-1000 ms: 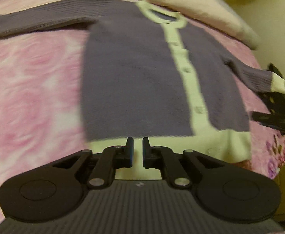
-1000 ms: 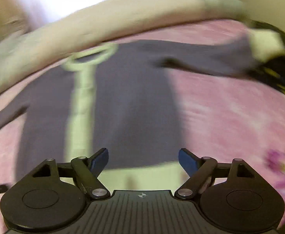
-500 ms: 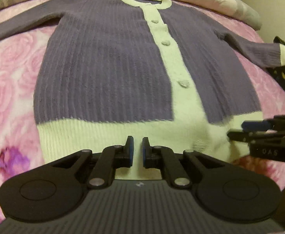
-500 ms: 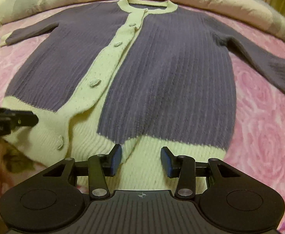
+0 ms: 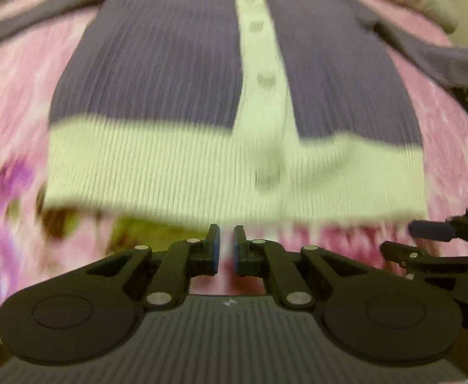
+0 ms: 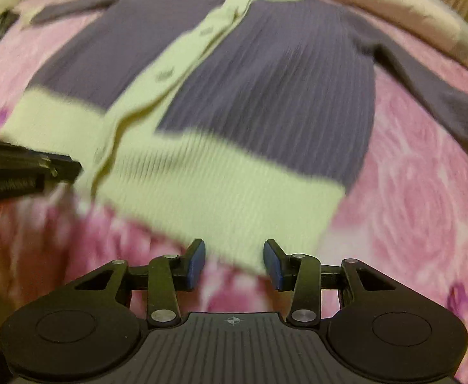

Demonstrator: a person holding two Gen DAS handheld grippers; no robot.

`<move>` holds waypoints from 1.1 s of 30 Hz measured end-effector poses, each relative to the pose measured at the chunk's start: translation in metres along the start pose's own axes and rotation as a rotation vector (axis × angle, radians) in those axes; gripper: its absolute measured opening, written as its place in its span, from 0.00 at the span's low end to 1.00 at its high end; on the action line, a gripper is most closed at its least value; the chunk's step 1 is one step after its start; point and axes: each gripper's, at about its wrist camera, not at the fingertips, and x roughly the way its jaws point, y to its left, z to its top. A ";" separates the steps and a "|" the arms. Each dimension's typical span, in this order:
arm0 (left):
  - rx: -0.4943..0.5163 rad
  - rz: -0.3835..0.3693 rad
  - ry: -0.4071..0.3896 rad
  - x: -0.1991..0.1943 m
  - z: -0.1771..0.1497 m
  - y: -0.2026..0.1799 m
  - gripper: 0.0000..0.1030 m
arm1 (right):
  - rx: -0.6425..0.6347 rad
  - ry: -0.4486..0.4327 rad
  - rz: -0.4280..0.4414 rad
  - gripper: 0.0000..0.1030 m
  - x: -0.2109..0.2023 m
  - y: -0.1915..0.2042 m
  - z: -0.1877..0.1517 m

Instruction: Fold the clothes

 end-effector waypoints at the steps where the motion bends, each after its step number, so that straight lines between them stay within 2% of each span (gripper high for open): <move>1: -0.015 0.009 0.015 -0.012 -0.001 0.000 0.05 | 0.019 0.052 0.013 0.41 -0.004 -0.004 -0.003; 4: -0.060 0.037 0.056 -0.050 -0.004 0.001 0.05 | 0.143 0.075 0.097 0.41 -0.035 -0.026 -0.010; 6: -0.064 0.061 0.043 -0.080 0.001 -0.003 0.10 | 0.200 0.059 0.130 0.41 -0.061 -0.040 -0.009; 8: -0.069 0.081 0.019 -0.109 0.009 -0.008 0.23 | 0.245 0.037 0.158 0.42 -0.087 -0.046 -0.003; 9: -0.072 0.089 0.002 -0.123 0.014 -0.011 0.24 | 0.266 0.024 0.171 0.45 -0.099 -0.049 0.001; 10: -0.075 0.098 -0.014 -0.137 0.019 -0.014 0.26 | 0.284 0.005 0.182 0.69 -0.113 -0.051 0.005; 11: -0.077 0.106 -0.030 -0.150 0.022 -0.018 0.27 | 0.300 -0.019 0.191 0.83 -0.127 -0.055 0.009; 12: -0.081 0.114 -0.047 -0.163 0.026 -0.021 0.28 | 0.309 -0.043 0.198 0.89 -0.139 -0.058 0.013; 15: -0.099 0.133 -0.096 -0.195 0.033 -0.028 0.34 | 0.315 -0.104 0.210 0.89 -0.174 -0.067 0.024; 21: -0.110 0.162 -0.165 -0.243 0.031 -0.041 0.41 | 0.346 -0.150 0.202 0.89 -0.225 -0.077 0.027; 29: -0.096 0.227 -0.218 -0.279 0.020 -0.054 0.48 | 0.317 -0.157 0.173 0.89 -0.254 -0.076 0.015; 33: -0.097 0.232 -0.236 -0.288 0.017 -0.060 0.49 | 0.303 -0.166 0.161 0.89 -0.260 -0.075 0.012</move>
